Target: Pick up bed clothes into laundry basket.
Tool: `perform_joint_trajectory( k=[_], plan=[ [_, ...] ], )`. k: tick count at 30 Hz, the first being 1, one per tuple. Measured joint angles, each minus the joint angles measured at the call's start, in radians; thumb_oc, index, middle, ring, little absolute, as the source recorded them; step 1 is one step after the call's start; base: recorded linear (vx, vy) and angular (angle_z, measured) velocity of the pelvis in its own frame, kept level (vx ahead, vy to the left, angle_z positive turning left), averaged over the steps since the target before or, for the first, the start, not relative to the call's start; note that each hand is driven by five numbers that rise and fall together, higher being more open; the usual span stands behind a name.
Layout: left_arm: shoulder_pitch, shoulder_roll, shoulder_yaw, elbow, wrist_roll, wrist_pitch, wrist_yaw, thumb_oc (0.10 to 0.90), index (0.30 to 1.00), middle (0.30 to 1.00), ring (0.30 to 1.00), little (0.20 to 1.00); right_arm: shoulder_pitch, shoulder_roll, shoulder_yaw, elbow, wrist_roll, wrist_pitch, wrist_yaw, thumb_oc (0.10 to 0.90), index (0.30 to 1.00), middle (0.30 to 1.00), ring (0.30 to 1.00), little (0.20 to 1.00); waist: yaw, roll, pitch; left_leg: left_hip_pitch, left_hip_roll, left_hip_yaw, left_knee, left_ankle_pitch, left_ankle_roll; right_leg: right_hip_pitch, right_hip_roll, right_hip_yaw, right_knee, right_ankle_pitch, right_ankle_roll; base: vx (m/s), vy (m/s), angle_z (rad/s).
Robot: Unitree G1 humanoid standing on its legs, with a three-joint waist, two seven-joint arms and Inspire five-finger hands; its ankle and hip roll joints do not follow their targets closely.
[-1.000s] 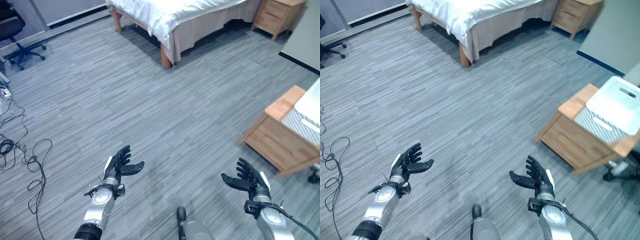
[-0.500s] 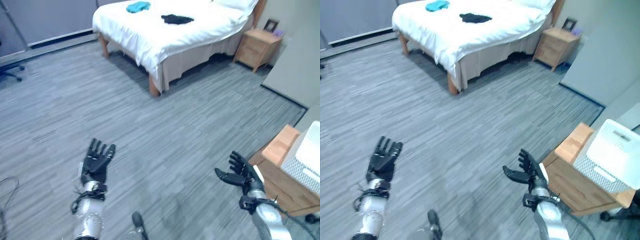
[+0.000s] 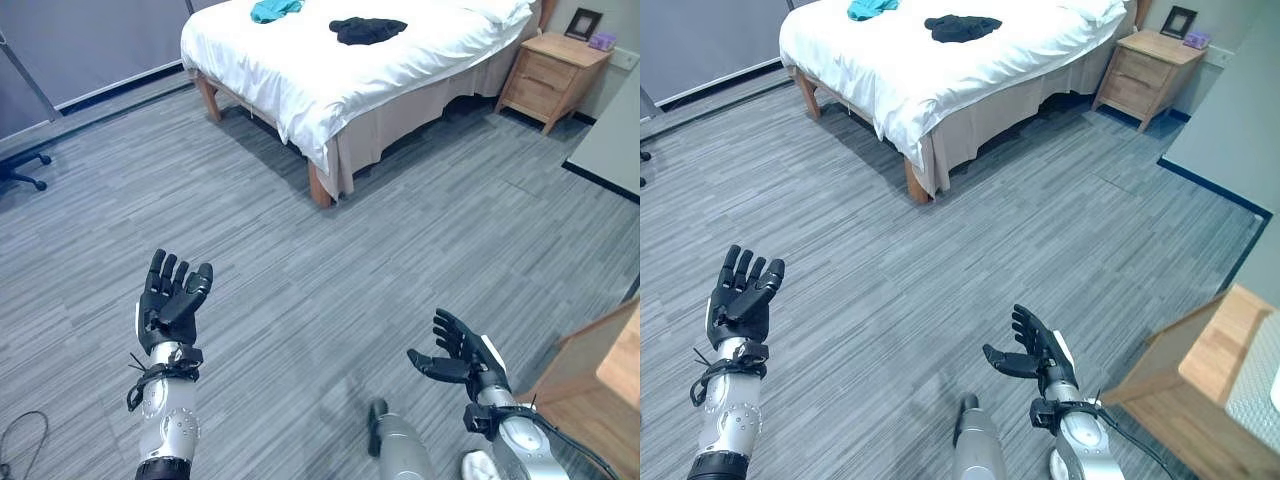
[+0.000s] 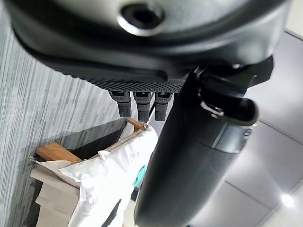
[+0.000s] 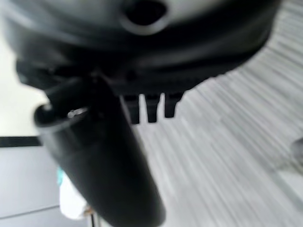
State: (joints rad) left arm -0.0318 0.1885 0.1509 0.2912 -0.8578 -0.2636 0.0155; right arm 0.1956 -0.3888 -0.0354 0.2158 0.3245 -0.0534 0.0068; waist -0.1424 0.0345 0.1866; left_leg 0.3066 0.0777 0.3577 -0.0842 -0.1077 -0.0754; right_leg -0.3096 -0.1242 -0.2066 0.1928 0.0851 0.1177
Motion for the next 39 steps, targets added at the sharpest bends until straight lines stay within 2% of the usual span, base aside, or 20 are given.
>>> perform_joint_trajectory(
  k=[1,2,4,6,7,8,9,11,13,15,17,19,21,22,23,24,25,27,32,39],
  plan=[
    [-0.011,0.002,-0.003,0.017,0.004,0.003,-0.005,0.800,0.900,0.900,0.900,0.900,-0.017,0.000,-0.013,0.015,0.000,0.002,-0.006,0.800,0.900,0.900,0.900,0.900,0.005,-0.004,0.001,0.001,0.011,0.035,0.015,0.033,-0.049,0.002,0.005,-0.015,0.015,0.031,-0.024,0.69,-0.230,-0.09],
    [-0.005,-0.006,-0.005,0.019,0.018,0.005,-0.004,0.800,0.900,0.900,0.900,0.900,-0.043,-0.017,-0.028,0.015,-0.002,0.002,-0.013,0.800,0.900,0.900,0.900,0.900,0.004,0.000,0.006,0.021,0.033,0.052,0.023,0.064,-0.080,-0.002,0.018,-0.045,0.075,-0.017,-0.084,0.71,-0.268,-0.08],
    [-0.004,-0.020,-0.014,0.025,0.024,0.010,-0.008,0.800,0.900,0.900,0.900,0.900,-0.055,-0.017,-0.075,0.015,-0.004,0.002,-0.014,0.800,0.900,0.900,0.900,0.900,-0.034,-0.012,0.012,0.023,0.084,-0.017,0.119,0.095,-0.125,0.046,0.016,-0.071,0.143,-0.130,-0.088,0.62,-0.331,0.37],
    [-0.002,-0.029,-0.024,0.027,0.024,0.009,-0.018,0.800,0.900,0.900,0.900,0.900,-0.052,-0.023,-0.094,0.019,-0.004,-0.006,-0.021,0.800,0.900,0.900,0.900,0.900,-0.039,-0.025,0.014,-0.002,0.109,-0.048,0.226,0.122,-0.163,0.101,0.016,-0.084,0.142,-0.145,-0.125,0.43,-0.340,0.40],
    [-0.017,-0.024,-0.033,0.029,0.029,0.009,-0.034,0.800,0.900,0.900,0.900,0.900,-0.049,-0.022,-0.118,0.024,0.011,-0.008,-0.037,0.800,0.900,0.900,0.900,0.900,-0.030,-0.059,0.029,-0.164,0.160,-0.098,0.597,0.207,-0.185,0.163,0.014,-0.097,0.121,-0.195,-0.146,0.37,-0.304,0.13],
    [-0.015,-0.026,-0.029,0.024,0.029,0.007,-0.033,0.800,0.900,0.900,0.900,0.900,-0.048,-0.024,-0.124,0.025,0.015,-0.009,-0.038,0.800,0.900,0.900,0.900,0.900,-0.020,-0.074,0.036,-0.236,0.187,-0.100,0.761,0.270,-0.193,0.185,0.004,-0.095,0.103,-0.181,-0.172,0.37,-0.278,-0.11],
    [-0.001,-0.025,-0.021,0.027,0.025,0.008,-0.028,0.800,0.900,0.900,0.900,0.900,-0.057,-0.032,-0.120,0.027,0.035,-0.017,-0.046,0.800,0.900,0.900,0.900,0.900,0.001,-0.078,0.039,-0.325,0.182,-0.131,0.858,0.279,-0.189,0.246,0.018,-0.074,0.057,-0.183,-0.194,0.38,-0.195,-0.33],
    [-0.001,-0.030,-0.020,0.021,0.026,0.007,-0.021,0.800,0.900,0.900,0.900,0.900,-0.049,-0.034,-0.117,0.026,0.046,-0.021,-0.065,0.800,0.900,0.900,0.900,0.900,0.022,-0.089,0.045,-0.399,0.208,-0.073,0.913,0.267,-0.164,0.315,0.028,-0.068,-0.015,-0.160,-0.218,0.37,-0.043,-0.39],
    [-0.001,-0.020,-0.010,0.026,0.025,0.006,-0.020,0.800,0.900,0.900,0.900,0.900,-0.058,-0.033,-0.089,0.019,0.058,-0.025,-0.068,0.800,0.900,0.900,0.900,0.900,0.030,-0.102,0.048,-0.452,0.219,0.004,0.790,0.249,-0.131,0.379,0.040,-0.063,-0.076,-0.157,-0.214,0.30,0.081,-0.40],
    [0.009,-0.017,-0.012,0.028,0.015,0.006,-0.020,0.800,0.900,0.900,0.900,0.900,-0.058,-0.033,-0.064,0.011,0.075,-0.026,-0.063,0.800,0.900,0.900,0.900,0.900,0.035,-0.100,0.045,-0.449,0.207,0.059,0.538,0.254,-0.097,0.428,0.061,-0.040,-0.115,-0.165,-0.187,0.28,0.222,-0.39],
    [0.020,-0.006,-0.041,0.064,0.016,0.006,-0.021,0.800,0.900,0.900,0.900,0.900,-0.043,-0.035,-0.049,0.006,0.073,-0.025,-0.061,0.800,0.900,0.900,0.900,0.900,0.041,-0.086,0.028,-0.440,0.106,-0.004,0.283,0.242,-0.041,0.466,0.070,-0.001,-0.141,-0.172,-0.150,0.31,0.208,-0.50],
    [0.030,-0.006,-0.036,0.094,0.016,0.007,-0.020,0.800,0.900,0.900,0.900,0.900,-0.046,-0.046,-0.043,0.005,0.063,-0.025,-0.054,0.800,0.900,0.900,0.900,0.900,0.051,-0.056,0.012,-0.413,0.057,-0.073,0.114,0.263,-0.016,0.492,0.094,0.038,-0.167,-0.182,-0.130,0.23,0.106,-0.83],
    [0.059,-0.012,-0.039,0.099,0.015,0.008,-0.012,0.800,0.900,0.900,0.900,0.900,-0.016,-0.054,-0.045,0.009,0.045,-0.023,-0.056,0.800,0.900,0.900,0.900,0.900,0.030,-0.035,-0.013,-0.406,0.061,-0.032,0.169,0.353,0.073,0.538,0.120,0.059,-0.167,-0.213,-0.086,0.16,0.115,-0.24],
    [0.060,-0.012,-0.041,0.099,0.015,0.008,-0.011,0.800,0.900,0.900,0.900,0.900,0.001,-0.049,-0.047,0.011,0.042,-0.023,-0.056,0.800,0.900,0.900,0.900,0.900,0.015,-0.046,-0.020,-0.396,0.045,-0.037,0.154,0.343,0.081,0.536,0.116,0.058,-0.137,-0.224,-0.068,0.16,0.155,0.06],
    [0.058,-0.015,-0.041,0.098,0.015,0.008,-0.012,0.800,0.900,0.900,0.900,0.900,0.003,-0.053,-0.049,0.011,0.032,-0.022,-0.053,0.800,0.900,0.900,0.900,0.900,0.016,-0.025,-0.017,-0.365,0.055,-0.042,0.094,0.339,0.087,0.461,0.104,0.069,-0.028,-0.271,-0.029,0.10,0.108,-0.11],
    [0.059,-0.011,-0.040,0.097,0.015,0.008,-0.012,0.800,0.900,0.900,0.900,0.900,0.003,-0.053,-0.050,0.007,0.029,-0.023,-0.052,0.800,0.900,0.900,0.900,0.900,0.019,-0.021,-0.022,-0.348,0.055,-0.044,0.053,0.337,0.084,0.432,0.098,0.076,-0.040,-0.282,-0.014,0.17,0.206,-0.33],
    [0.050,-0.002,-0.029,0.096,0.014,0.008,-0.008,0.800,0.900,0.900,0.900,0.900,-0.008,-0.048,-0.055,-0.002,0.025,-0.024,-0.053,0.800,0.900,0.900,0.900,0.900,0.005,-0.029,-0.029,-0.331,0.029,-0.047,-0.005,0.319,0.066,0.435,0.079,0.059,-0.159,-0.211,-0.049,0.09,0.166,-0.18],
    [0.049,-0.005,-0.035,0.098,0.015,0.010,-0.007,0.800,0.900,0.900,0.900,0.900,-0.009,-0.038,-0.064,0.004,0.024,-0.021,-0.055,0.800,0.900,0.900,0.900,0.900,0.013,-0.025,-0.026,-0.318,0.018,-0.028,-0.005,0.293,0.062,0.451,0.062,0.068,-0.178,-0.184,-0.050,0.08,0.157,-0.25],
    [0.055,-0.009,-0.042,0.095,0.015,0.009,-0.008,0.800,0.900,0.900,0.900,0.900,-0.004,-0.025,-0.053,0.004,0.033,-0.021,-0.050,0.800,0.900,0.900,0.900,0.900,0.017,-0.005,-0.032,-0.278,-0.021,0.008,-0.005,0.262,0.066,0.452,0.016,0.107,-0.140,-0.205,-0.020,0.05,0.095,-0.25],
    [0.063,-0.011,-0.043,0.092,0.027,0.009,-0.008,0.800,0.900,0.900,0.900,0.900,0.003,-0.019,-0.046,0.004,0.035,-0.021,-0.034,0.800,0.900,0.900,0.900,0.900,0.018,-0.004,-0.033,-0.280,-0.029,0.020,-0.006,0.248,0.072,0.438,0.008,0.127,-0.128,-0.208,-0.014,0.02,0.054,-0.06]
  ],
)
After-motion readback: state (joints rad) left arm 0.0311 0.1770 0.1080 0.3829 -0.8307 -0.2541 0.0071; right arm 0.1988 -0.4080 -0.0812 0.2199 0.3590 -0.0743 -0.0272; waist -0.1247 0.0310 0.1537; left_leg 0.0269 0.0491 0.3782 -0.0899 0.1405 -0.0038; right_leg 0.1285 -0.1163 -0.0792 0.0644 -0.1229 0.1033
